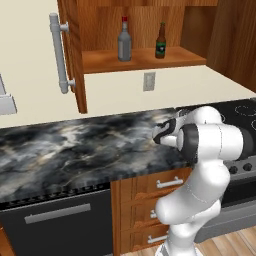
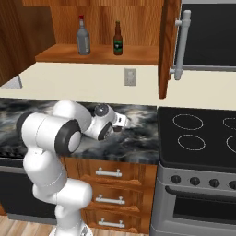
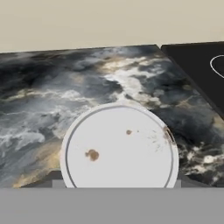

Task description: Sort all alcoholic drinks to one cabinet, and non-alcoholic drinks to the other.

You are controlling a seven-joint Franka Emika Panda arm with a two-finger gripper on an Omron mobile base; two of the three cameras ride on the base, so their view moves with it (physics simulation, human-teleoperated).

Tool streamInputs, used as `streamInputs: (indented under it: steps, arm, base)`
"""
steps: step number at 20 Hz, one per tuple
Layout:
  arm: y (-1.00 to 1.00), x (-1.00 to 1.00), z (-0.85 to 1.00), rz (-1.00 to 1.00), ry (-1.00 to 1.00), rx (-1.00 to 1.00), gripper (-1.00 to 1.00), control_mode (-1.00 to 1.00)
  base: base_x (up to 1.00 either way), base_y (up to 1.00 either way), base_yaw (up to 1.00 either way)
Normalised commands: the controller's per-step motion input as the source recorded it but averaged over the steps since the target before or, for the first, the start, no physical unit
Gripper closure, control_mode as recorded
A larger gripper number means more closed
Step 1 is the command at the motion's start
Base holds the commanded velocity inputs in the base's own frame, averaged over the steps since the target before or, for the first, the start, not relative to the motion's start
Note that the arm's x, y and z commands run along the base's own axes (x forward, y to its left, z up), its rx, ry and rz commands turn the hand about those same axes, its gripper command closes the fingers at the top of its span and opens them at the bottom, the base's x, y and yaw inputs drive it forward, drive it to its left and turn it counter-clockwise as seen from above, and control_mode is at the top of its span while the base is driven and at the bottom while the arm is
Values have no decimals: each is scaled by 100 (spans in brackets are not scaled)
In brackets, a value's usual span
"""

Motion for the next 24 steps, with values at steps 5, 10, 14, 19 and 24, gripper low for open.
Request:
streamInputs:
  steps: [5,10,14,19,24]
  arm:
    - [0,-29,69,8,-4,0,100,-100]
    - [0,-41,65,7,1,0,100,-100]
    - [9,-45,54,5,6,-4,100,-100]
    - [18,-44,51,4,10,-5,100,-100]
    - [12,-50,41,3,2,-4,100,-100]
  base:
    - [0,0,0]
    - [0,0,0]
    - [0,0,0]
    - [0,0,0]
    - [0,0,0]
